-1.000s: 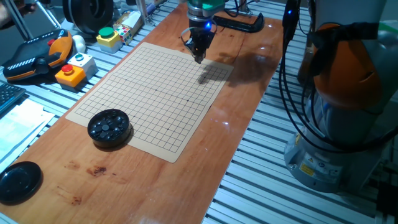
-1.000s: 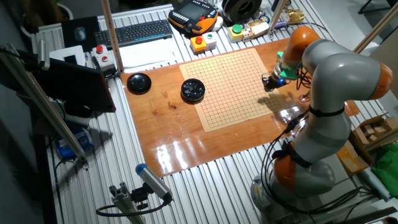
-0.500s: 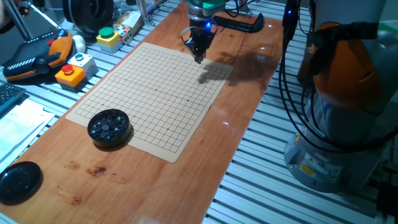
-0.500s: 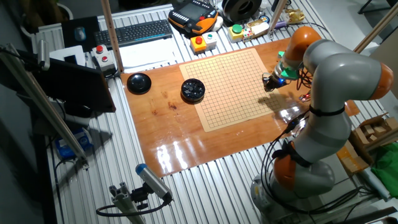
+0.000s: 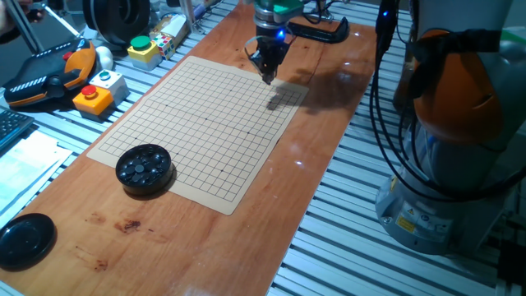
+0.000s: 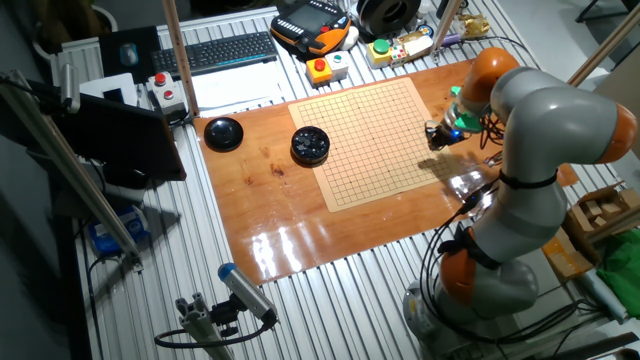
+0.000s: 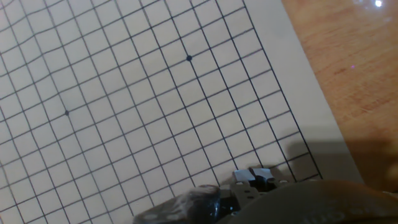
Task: Play the first move as black on the 3-4 point in the upper right corner of the Go board
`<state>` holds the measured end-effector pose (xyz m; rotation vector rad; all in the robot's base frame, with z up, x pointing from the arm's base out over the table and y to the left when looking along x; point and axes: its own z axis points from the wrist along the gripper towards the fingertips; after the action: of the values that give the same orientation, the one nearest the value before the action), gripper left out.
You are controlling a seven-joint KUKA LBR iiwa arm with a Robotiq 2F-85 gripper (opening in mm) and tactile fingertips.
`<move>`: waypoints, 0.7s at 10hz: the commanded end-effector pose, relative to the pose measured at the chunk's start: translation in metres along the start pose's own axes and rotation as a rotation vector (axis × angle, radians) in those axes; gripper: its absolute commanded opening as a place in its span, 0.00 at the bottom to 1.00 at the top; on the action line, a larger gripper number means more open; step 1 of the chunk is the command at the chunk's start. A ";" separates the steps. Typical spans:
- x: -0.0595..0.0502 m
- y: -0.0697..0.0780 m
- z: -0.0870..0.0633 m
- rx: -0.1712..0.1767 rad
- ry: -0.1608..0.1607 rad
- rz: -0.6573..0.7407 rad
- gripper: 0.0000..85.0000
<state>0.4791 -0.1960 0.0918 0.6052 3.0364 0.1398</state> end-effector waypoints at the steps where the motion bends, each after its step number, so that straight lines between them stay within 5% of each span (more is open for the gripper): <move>1: 0.003 -0.002 0.001 -0.004 -0.003 0.007 0.01; 7: 0.008 -0.011 0.012 -0.020 0.014 0.030 0.01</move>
<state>0.4679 -0.2019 0.0781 0.6523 3.0372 0.1765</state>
